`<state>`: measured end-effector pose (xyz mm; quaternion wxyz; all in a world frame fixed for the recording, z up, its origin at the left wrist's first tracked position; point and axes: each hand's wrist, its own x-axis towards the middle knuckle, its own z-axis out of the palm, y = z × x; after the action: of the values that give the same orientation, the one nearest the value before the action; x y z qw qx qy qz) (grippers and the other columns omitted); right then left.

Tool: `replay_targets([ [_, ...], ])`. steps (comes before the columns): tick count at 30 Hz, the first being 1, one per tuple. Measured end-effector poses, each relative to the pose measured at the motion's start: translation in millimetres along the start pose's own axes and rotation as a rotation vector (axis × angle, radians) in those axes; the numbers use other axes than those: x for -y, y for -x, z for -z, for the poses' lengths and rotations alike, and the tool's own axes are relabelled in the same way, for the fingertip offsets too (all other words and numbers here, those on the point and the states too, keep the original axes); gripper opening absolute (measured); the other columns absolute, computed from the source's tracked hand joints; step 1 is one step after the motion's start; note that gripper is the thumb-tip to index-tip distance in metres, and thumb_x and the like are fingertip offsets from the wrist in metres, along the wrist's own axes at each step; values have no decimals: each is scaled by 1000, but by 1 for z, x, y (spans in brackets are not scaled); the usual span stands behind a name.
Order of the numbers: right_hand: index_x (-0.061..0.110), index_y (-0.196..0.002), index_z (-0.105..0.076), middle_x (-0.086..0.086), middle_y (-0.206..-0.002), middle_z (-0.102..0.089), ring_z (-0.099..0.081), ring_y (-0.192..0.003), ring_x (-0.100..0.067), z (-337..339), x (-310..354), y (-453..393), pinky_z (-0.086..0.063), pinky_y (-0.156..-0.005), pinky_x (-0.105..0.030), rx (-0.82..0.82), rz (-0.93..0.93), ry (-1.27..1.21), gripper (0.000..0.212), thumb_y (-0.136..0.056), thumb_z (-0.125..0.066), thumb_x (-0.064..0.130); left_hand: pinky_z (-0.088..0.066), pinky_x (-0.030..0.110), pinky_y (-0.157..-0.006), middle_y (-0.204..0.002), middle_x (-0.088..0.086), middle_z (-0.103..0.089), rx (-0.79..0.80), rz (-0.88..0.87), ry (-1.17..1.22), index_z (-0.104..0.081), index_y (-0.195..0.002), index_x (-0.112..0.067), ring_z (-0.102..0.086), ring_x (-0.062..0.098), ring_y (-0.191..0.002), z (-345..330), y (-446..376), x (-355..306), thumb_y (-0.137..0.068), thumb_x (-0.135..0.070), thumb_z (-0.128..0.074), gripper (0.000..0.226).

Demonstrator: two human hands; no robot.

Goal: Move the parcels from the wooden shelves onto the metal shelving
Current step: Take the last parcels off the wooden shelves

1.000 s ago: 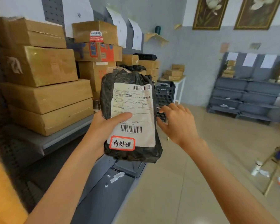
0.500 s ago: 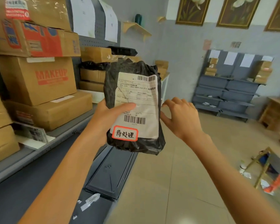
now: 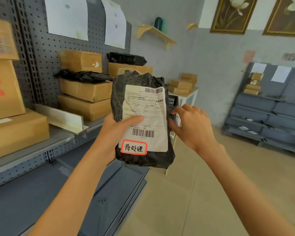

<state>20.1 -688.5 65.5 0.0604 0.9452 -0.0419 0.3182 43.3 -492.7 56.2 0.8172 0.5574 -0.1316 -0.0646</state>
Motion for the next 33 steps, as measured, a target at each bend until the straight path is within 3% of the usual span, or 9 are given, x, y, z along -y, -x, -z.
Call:
replay_targets([
  [7, 12, -114, -61, -8, -107, -61, -55, -101, -31, -78, -70, -83, -41, -87, -41, 20, 62, -79, 32, -94, -50, 35, -59, 31, -60, -92, 3, -75, -147, -26, -28, -66, -104, -17, -72, 20, -79, -45, -98, 33, -80, -3, -68, 28],
  [14, 15, -121, -59, -6, -112, -60, -54, -104, -28, -164, -116, -164, -39, -87, -38, 23, 116, -133, 34, -95, -49, 35, -59, 32, -62, -96, 3, -74, -183, -64, -55, -65, -113, -14, -72, 21, -83, -67, -210, 64, -81, -6, -67, 33],
  [19, 13, -115, -61, -7, -109, -61, -55, -102, -29, -212, -145, -249, -39, -85, -38, -11, 155, -125, 31, -95, -49, 34, -57, 40, -76, -103, 4, -73, -228, -134, -44, -64, -117, -17, -71, 23, -89, -79, -307, 67, -82, -8, -67, 36],
  [23, 11, -110, -65, -9, -98, -63, -58, -93, -33, -239, -166, -310, -41, -80, -39, -96, 174, -167, 28, -92, -56, 30, -59, 40, -68, -102, 5, -73, -288, -181, 2, -64, -116, -17, -71, 23, -89, -91, -377, 66, -86, -9, -61, 31],
  [29, 12, -113, -64, -10, -106, -64, -58, -98, -33, -279, -185, -391, -41, -82, -40, -125, 241, -235, 30, -91, -57, 31, -59, 31, -58, -94, 2, -75, -331, -225, -51, -65, -109, -19, -72, 19, -80, -110, -452, 62, -89, -9, -59, 23],
  [33, 11, -112, -64, -10, -107, -63, -57, -99, -33, -305, -189, -448, -41, -82, -40, -170, 311, -299, 31, -92, -57, 33, -60, 35, -71, -99, 3, -74, -412, -297, -137, -64, -115, -17, -72, 21, -87, -119, -495, 51, -88, -12, -60, 28],
])
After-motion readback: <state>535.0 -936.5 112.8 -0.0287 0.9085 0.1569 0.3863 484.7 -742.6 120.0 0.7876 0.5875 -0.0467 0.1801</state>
